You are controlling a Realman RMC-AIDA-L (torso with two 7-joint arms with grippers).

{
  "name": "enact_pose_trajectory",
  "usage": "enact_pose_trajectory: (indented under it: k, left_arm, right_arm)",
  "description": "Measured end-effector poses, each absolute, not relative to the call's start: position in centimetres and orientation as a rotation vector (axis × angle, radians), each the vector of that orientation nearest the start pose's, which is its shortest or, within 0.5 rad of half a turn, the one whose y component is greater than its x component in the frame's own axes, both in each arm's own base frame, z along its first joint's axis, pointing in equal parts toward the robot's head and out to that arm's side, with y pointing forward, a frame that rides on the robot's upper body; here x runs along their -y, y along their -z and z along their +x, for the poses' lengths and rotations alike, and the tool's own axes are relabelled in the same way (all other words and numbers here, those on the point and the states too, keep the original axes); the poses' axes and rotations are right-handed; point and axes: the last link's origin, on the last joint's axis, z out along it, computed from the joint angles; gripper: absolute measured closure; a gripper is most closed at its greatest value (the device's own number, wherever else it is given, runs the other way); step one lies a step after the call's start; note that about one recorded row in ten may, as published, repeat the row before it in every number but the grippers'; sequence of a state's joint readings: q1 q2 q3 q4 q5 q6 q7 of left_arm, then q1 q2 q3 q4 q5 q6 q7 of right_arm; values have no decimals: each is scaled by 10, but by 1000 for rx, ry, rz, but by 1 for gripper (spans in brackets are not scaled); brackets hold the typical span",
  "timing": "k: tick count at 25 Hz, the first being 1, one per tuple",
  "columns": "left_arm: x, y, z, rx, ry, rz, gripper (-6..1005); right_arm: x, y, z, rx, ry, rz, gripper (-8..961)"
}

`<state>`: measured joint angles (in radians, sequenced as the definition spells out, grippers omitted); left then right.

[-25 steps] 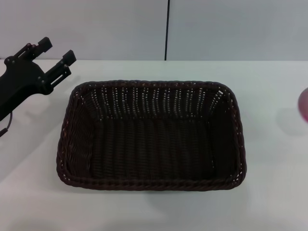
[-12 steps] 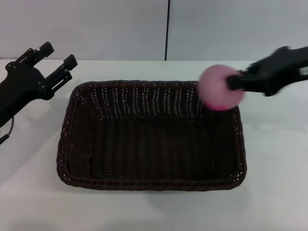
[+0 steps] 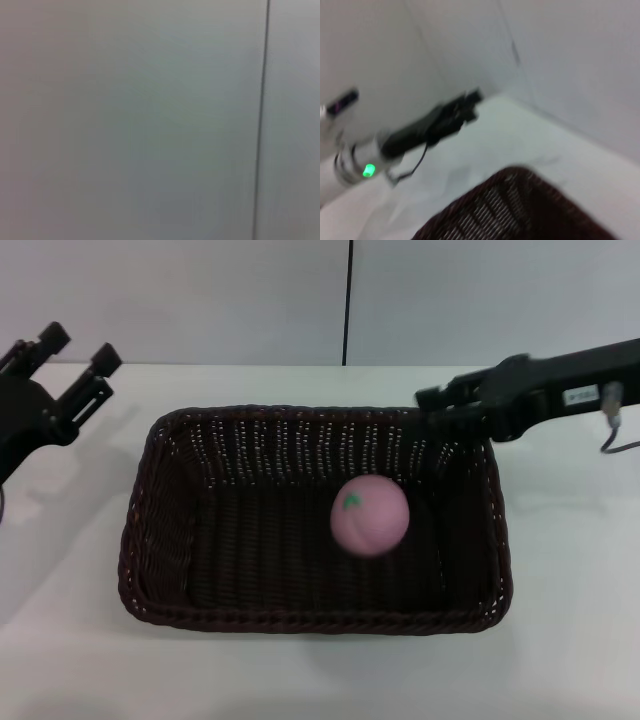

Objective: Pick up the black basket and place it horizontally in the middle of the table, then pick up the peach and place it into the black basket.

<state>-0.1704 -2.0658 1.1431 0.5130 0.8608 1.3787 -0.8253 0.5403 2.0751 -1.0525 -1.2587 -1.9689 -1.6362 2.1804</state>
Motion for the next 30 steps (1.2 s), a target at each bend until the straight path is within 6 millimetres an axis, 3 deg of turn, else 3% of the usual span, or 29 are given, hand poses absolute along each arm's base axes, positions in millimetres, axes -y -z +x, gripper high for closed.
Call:
enact_pose_trajectory:
  k: [5,6,7,8,9,10,11,12,13,14,17,22,30]
  left_arm:
    - [-276,-31,-329,460,973,-1885,298]
    - [-276,-31,-329,460,973,-1885,299]
    - [-273,-32,-334,473,962,-1859,299]
    - [-271,-32,-339,497,961,-1838,299]
    - [-271,-32,-339,497,961,-1838,299]
    - [-271,-32,-339,497,961,-1838,300]
    - [-268,-33,-343,516,959,-1818,300]
    - [-268,-33,-343,516,959,-1818,300]
    - [-268,-33,-343,516,959,-1818,300]
    - [-257,-35,-357,543,937,-1730,301]
    - [-245,-36,-367,549,913,-1642,301]
    - [-231,-41,-371,550,943,-1578,303]
    - [-217,-41,-375,567,945,-1558,304]
  right_arm:
    - [-335,-53,191,-842,-720,-2701,414]
    - [-330,-55,205,-834,-779,-2648,389]
    - [-319,-58,234,-794,-916,-2511,363]
    - [-319,-58,234,-794,-916,-2511,338]
    - [-306,-56,259,-737,-1067,-2359,313]
    - [-306,-56,259,-737,-1067,-2359,288]
    - [-300,-52,270,-708,-1130,-2281,263]
    - [-283,-40,293,-664,-1256,-2084,250]
    - [-283,-40,293,-664,-1256,-2084,237]
    - [-276,-36,300,-620,-1285,-1996,223]
    - [-241,-16,323,-563,-1266,-1673,197]
    - [-224,-13,329,-557,-1226,-1489,197]
    - [-223,-18,330,-553,-1240,-1433,197]
